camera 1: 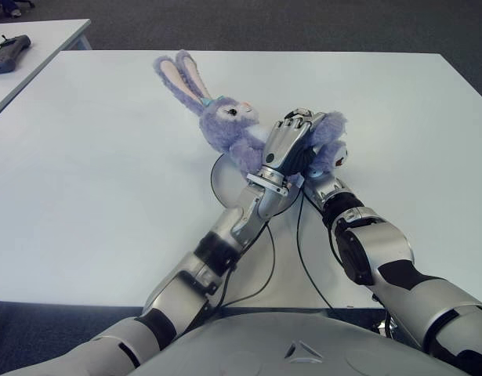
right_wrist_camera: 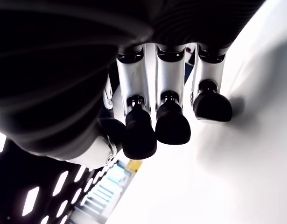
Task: Put the doll into the plate.
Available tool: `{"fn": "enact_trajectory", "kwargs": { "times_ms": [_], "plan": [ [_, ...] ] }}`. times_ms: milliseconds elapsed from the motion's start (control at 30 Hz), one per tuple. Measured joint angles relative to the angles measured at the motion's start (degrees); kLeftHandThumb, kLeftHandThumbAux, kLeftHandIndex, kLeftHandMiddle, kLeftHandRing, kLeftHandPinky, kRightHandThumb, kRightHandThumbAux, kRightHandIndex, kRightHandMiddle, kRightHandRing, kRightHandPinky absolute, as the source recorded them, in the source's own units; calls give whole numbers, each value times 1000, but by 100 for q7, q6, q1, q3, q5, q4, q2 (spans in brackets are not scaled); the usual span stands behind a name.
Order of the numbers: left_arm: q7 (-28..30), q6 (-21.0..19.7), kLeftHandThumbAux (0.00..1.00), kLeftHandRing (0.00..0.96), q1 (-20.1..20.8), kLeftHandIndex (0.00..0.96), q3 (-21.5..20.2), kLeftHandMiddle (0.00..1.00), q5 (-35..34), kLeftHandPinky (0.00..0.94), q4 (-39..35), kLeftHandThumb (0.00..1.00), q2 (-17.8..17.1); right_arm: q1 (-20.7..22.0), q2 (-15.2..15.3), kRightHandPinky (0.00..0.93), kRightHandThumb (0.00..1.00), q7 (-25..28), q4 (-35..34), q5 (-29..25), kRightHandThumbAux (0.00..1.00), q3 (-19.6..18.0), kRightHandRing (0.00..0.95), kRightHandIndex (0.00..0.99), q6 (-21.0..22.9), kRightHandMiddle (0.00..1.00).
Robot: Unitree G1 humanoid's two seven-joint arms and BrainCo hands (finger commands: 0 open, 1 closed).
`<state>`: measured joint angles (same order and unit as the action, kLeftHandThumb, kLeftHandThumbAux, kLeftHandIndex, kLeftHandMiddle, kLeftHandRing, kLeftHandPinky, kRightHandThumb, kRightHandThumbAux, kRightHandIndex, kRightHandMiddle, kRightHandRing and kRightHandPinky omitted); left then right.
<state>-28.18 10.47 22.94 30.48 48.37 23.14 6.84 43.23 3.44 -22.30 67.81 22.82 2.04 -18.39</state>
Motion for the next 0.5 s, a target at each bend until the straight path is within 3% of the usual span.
{"fn": "enact_trajectory", "kwargs": {
  "times_ms": [500],
  "plan": [
    [-761,404,692,829,506,444,12,813,62,833,1125,746,296,-115,47,794,701,6,2,4,735,-112,774,406,1,735]
  ]
}}
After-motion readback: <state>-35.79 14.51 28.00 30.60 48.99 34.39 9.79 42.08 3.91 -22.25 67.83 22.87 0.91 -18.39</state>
